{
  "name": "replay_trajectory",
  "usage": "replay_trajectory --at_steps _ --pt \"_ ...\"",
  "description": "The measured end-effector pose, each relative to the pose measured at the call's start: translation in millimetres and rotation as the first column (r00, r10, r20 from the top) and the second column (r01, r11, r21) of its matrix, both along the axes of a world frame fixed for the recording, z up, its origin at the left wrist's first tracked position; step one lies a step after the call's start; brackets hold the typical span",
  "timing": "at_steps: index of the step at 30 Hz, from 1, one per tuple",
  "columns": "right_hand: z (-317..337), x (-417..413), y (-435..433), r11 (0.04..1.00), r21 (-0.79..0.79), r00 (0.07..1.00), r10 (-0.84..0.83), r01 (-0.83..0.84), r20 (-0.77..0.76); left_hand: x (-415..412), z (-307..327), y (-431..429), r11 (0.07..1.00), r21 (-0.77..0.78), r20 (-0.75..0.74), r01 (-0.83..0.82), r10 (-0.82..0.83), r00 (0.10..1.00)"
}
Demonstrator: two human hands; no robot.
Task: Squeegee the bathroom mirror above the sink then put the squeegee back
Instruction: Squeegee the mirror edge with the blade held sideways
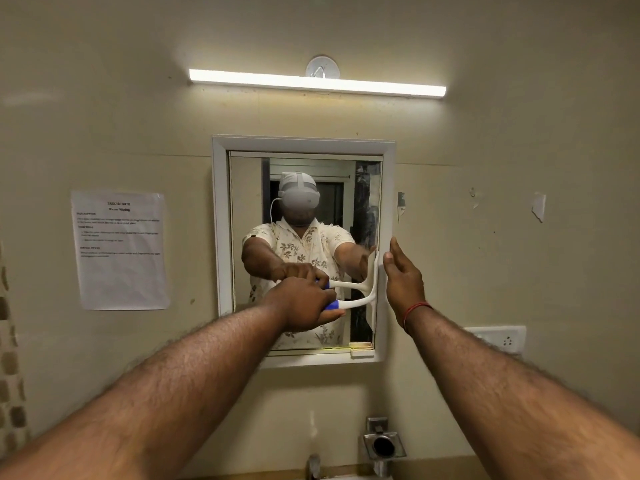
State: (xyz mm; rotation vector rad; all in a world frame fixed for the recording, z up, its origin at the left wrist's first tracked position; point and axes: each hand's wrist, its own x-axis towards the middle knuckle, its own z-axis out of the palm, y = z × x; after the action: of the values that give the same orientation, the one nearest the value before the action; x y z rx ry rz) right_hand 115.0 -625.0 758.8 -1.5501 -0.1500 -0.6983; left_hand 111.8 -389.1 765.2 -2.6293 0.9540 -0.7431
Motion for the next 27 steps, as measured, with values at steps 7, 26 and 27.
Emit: replay_trajectory --at_steps 7,26,27 --pt "1.7 -5.3 8.1 1.0 0.014 1.0 -0.022 0.022 0.002 -2.0 1.2 2.8 1.0 -0.004 -0.009 -0.004 0.004 1.0" --pt "8.3 -19.6 17.7 1.0 -0.018 0.997 -0.008 0.006 -0.072 -7.2 -5.3 6.3 1.0 -0.023 -0.018 -0.011 0.01 1.0" --pt "8.1 -18.9 17.9 1.0 -0.013 0.997 -0.006 0.005 -0.075 -6.6 -7.1 9.9 1.0 -0.029 -0.018 -0.005 0.004 1.0"
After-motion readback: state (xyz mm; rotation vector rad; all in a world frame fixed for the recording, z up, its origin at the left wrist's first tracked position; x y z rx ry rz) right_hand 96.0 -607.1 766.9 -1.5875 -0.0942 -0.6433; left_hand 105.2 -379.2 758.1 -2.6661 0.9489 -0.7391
